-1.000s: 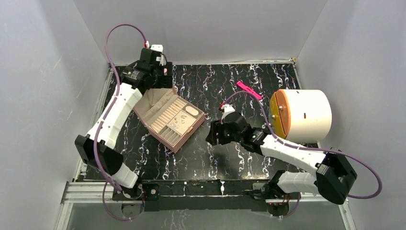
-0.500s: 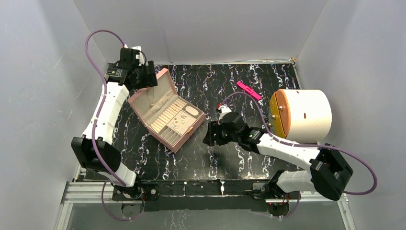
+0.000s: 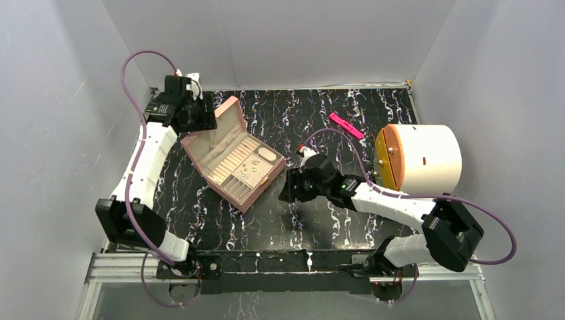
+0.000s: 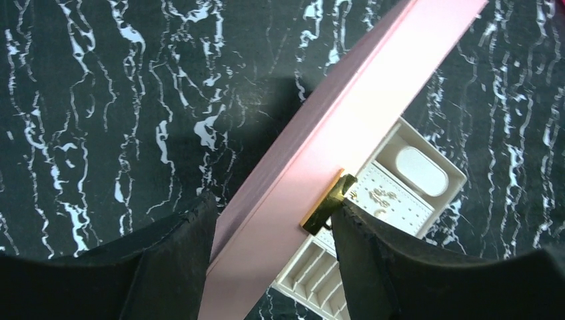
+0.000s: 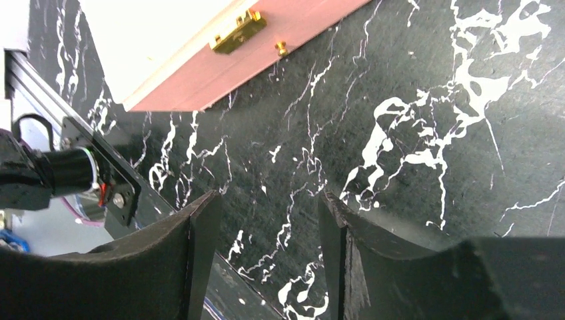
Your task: Organize the mixed jewelry
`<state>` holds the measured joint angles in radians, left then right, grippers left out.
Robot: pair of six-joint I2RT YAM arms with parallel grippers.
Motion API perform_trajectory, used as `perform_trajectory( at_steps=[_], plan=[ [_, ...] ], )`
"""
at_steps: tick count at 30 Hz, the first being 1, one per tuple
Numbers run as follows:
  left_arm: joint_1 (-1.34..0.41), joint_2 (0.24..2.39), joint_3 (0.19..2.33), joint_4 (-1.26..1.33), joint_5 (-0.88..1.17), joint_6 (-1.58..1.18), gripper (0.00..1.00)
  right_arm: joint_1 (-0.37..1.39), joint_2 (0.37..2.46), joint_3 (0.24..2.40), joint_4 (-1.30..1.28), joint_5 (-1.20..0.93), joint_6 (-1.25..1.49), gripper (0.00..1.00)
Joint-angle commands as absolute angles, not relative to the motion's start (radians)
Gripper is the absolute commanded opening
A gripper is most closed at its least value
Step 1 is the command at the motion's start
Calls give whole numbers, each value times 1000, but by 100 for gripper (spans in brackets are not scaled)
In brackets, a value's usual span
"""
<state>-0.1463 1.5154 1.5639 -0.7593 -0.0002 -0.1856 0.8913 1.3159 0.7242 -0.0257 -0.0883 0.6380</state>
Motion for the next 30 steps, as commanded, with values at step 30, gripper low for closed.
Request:
perform_trajectory(
  at_steps=[30],
  plan=[
    [-271, 1171, 1039, -547, 484, -283, 74, 887, 1282, 918, -28, 182, 818, 58]
  ],
)
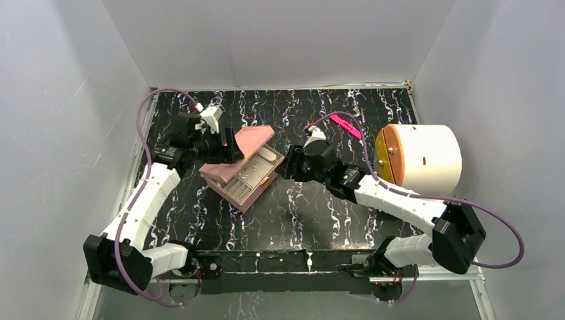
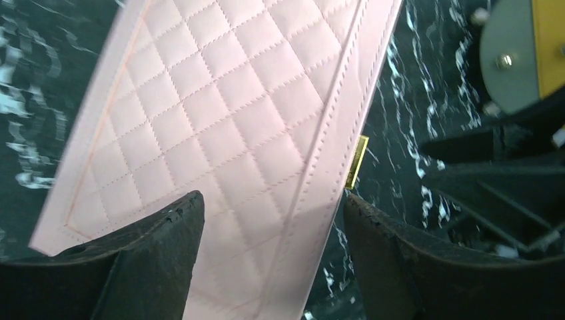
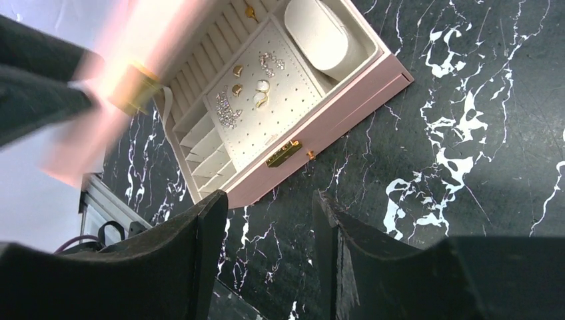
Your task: Organize the mixed jewelry
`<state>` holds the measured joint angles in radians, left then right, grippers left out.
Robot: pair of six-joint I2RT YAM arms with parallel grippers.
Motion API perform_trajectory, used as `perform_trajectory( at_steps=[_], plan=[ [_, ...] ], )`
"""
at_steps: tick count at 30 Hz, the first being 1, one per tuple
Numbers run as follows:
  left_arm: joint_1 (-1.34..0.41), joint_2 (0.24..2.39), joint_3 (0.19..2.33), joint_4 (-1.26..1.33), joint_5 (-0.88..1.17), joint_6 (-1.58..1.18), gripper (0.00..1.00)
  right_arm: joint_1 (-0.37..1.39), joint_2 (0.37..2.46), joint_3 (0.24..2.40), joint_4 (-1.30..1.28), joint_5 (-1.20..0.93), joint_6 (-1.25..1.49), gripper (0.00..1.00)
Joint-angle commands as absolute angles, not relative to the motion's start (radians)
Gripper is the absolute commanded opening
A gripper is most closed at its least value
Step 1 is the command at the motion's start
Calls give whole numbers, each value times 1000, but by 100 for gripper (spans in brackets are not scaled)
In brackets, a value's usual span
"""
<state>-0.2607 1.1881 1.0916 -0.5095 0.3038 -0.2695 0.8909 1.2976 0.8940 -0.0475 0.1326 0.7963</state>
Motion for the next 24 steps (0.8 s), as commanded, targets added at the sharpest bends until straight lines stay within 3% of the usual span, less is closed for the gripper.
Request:
perform_trajectory(
  at_steps=[1, 7, 11, 15, 24],
  plan=[
    [-271, 1165, 1031, -544, 502, -279, 75, 888, 1286, 923, -41, 198, 826, 57],
    [-270, 1145, 957, -496, 510, -307, 76, 888, 1326, 949, -88, 221, 814, 56],
    [-273, 1141, 932, -471, 481, -366, 71, 884, 1360, 995, -125, 210, 719, 57],
    [-282, 1091, 883, -364, 455, -486, 65, 857, 1430, 1105, -195, 206, 637, 67],
    [-416, 1092, 888, -449, 165, -524, 56, 775, 1632, 1294, -240, 178, 540, 72]
  ],
)
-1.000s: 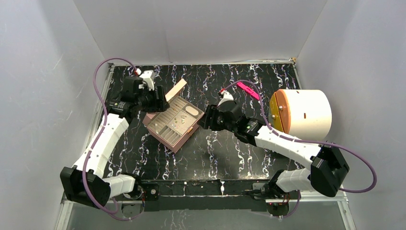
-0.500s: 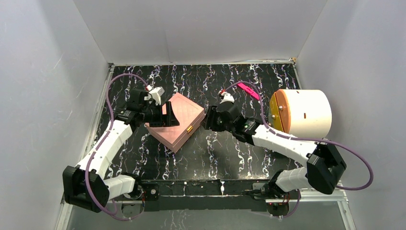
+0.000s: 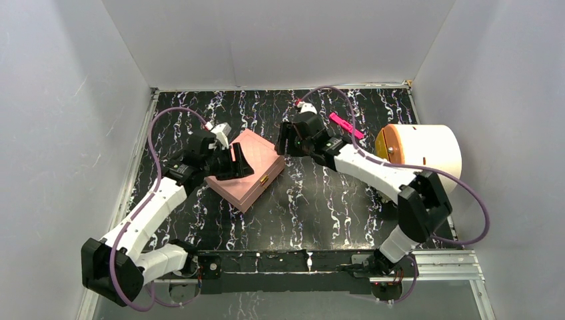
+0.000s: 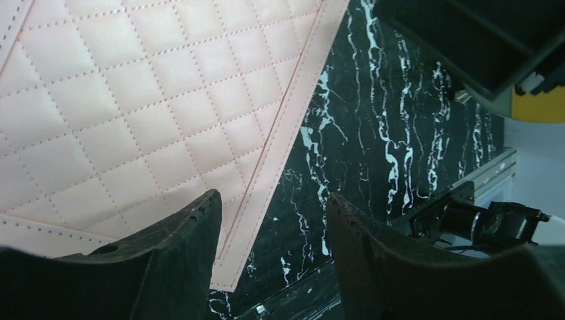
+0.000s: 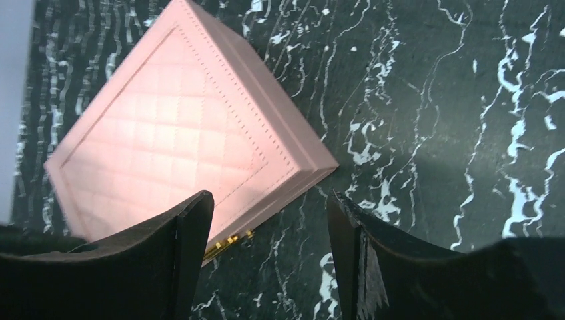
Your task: Organize the mixed jewelry
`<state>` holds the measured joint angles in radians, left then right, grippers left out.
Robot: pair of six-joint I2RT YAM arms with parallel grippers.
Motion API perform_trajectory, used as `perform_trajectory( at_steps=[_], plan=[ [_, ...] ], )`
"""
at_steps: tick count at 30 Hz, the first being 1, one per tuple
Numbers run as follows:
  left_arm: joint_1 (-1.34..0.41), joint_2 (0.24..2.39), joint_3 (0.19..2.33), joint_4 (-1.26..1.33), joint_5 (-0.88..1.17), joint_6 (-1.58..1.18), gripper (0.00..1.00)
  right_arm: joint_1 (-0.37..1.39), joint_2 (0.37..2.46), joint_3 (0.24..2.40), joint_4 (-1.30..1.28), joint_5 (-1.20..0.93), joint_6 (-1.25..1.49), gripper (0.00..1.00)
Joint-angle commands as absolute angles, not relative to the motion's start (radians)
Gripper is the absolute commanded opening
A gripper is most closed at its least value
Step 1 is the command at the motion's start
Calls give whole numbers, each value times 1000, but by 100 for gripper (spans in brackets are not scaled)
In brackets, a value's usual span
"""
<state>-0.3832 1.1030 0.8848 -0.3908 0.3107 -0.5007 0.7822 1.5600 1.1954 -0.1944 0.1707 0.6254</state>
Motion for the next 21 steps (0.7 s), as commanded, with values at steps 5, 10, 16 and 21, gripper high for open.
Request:
perform_trajectory(
  at_steps=[5, 10, 16, 21],
  plan=[
    [-444, 1087, 889, -553, 70, -508, 55, 768, 1710, 1368, -276, 158, 498, 71],
    [-457, 1104, 888, -622, 33, -486, 55, 762, 1744, 1389, -310, 126, 510, 68],
    [-503, 1145, 876, -693, 14, -463, 52, 760, 1783, 1371, -455, 107, 527, 65],
    [-526, 1156, 822, -694, -34, -484, 52, 750, 1772, 1287, -437, 81, 530, 64]
  ],
)
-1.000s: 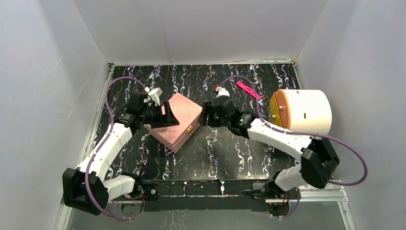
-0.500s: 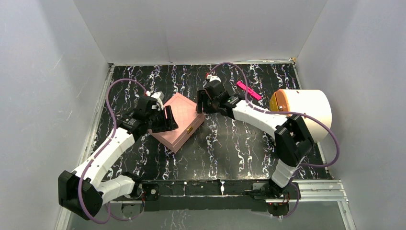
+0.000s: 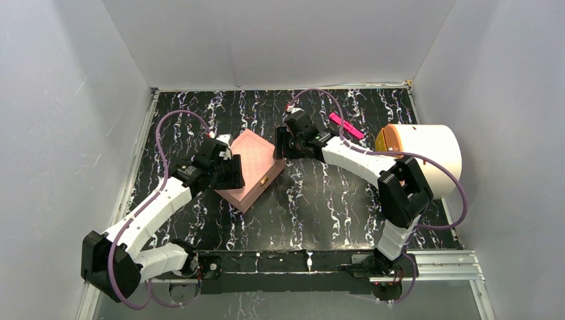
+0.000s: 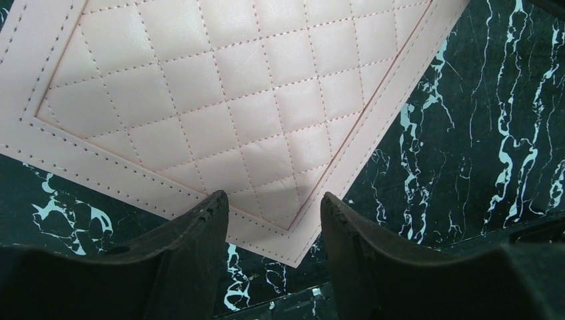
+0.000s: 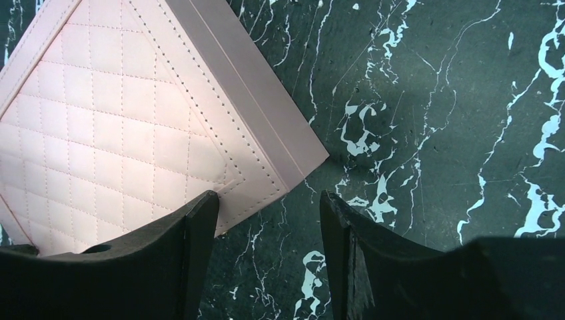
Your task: Organize the mixed jewelry
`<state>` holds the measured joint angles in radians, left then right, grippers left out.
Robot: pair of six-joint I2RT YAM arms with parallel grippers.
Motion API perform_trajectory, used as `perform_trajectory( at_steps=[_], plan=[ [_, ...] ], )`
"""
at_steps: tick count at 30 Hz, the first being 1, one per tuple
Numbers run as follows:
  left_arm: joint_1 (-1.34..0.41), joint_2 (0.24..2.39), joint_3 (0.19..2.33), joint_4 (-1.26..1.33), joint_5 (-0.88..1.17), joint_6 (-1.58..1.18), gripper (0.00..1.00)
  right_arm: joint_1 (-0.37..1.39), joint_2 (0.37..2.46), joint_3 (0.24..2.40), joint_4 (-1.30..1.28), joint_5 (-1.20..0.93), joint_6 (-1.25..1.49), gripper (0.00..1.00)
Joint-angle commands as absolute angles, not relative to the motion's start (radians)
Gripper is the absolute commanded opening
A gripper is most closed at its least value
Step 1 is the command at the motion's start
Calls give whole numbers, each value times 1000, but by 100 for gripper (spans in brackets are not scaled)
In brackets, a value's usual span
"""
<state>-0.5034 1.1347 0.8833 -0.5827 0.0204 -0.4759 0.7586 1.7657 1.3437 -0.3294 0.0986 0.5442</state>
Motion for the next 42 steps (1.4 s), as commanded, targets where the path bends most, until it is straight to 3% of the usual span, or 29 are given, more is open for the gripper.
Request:
perform_trajectory(
  at_steps=[1, 12, 18, 28, 35, 38, 42],
  plan=[
    [-530, 1168, 816, -699, -48, -486, 51, 748, 1777, 1286, -444, 81, 531, 64],
    [-556, 1292, 798, -716, -157, -546, 51, 743, 1826, 1246, -429, 47, 572, 63],
    [-612, 1393, 791, -706, -214, -588, 50, 742, 1845, 1161, -382, 17, 609, 54],
    [-621, 1334, 856, -713, -239, -583, 49, 735, 1810, 1215, -396, 50, 584, 52],
    [-620, 1197, 1144, -747, -348, -512, 62, 733, 1607, 1370, -359, 145, 450, 66],
    [-620, 1152, 1261, -788, -403, -488, 75, 734, 1487, 1356, -328, 161, 405, 70],
    [-620, 1061, 1330, -821, -424, -464, 78, 734, 1321, 1293, -349, 183, 383, 71]
  ],
)
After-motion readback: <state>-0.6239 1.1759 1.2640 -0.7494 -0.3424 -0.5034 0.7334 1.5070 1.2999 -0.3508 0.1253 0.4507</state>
